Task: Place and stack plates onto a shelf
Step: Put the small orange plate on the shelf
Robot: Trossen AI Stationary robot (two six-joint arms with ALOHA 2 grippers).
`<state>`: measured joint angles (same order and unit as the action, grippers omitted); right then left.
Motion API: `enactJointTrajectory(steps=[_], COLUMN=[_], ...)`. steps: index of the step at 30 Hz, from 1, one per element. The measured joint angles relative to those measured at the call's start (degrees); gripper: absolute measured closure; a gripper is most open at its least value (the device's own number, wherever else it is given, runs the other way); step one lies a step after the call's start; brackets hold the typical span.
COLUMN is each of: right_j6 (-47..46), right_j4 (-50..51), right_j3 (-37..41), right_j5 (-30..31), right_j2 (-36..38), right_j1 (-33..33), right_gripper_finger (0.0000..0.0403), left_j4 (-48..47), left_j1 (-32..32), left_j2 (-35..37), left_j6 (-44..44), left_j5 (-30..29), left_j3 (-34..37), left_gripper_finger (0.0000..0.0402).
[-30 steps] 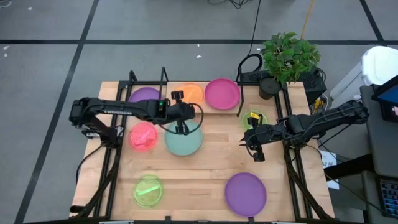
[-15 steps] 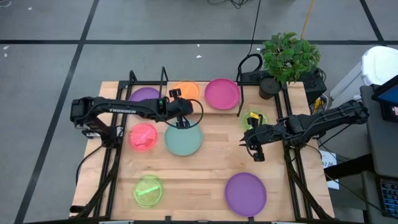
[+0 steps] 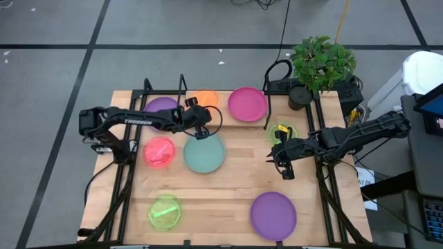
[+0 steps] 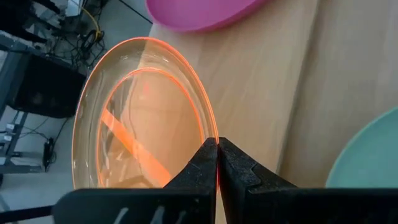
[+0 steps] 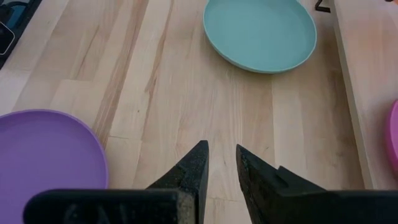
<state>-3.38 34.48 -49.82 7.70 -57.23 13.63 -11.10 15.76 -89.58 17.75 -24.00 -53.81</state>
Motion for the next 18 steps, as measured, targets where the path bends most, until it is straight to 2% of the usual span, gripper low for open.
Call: enactJointTrajectory(steps=[12,18], right_j6=[0.6,0.7], right_j4=[0.0,0.0], right_j3=[0.0,0.0], right_j5=[0.0,0.0], right_j2=[0.0,0.0], right_j1=[0.0,0.0], right_gripper_finger=[0.0335,0.0335], left_j4=[8.2,8.5], left_j1=[2.8,3.6], left_j2=[-0.1,-0.4], left_j6=[0.8,3.1], left_j5=[3.5,3.7], left_j3=[3.9,4.0], left_gripper_finger=[0.0396,0.0396])
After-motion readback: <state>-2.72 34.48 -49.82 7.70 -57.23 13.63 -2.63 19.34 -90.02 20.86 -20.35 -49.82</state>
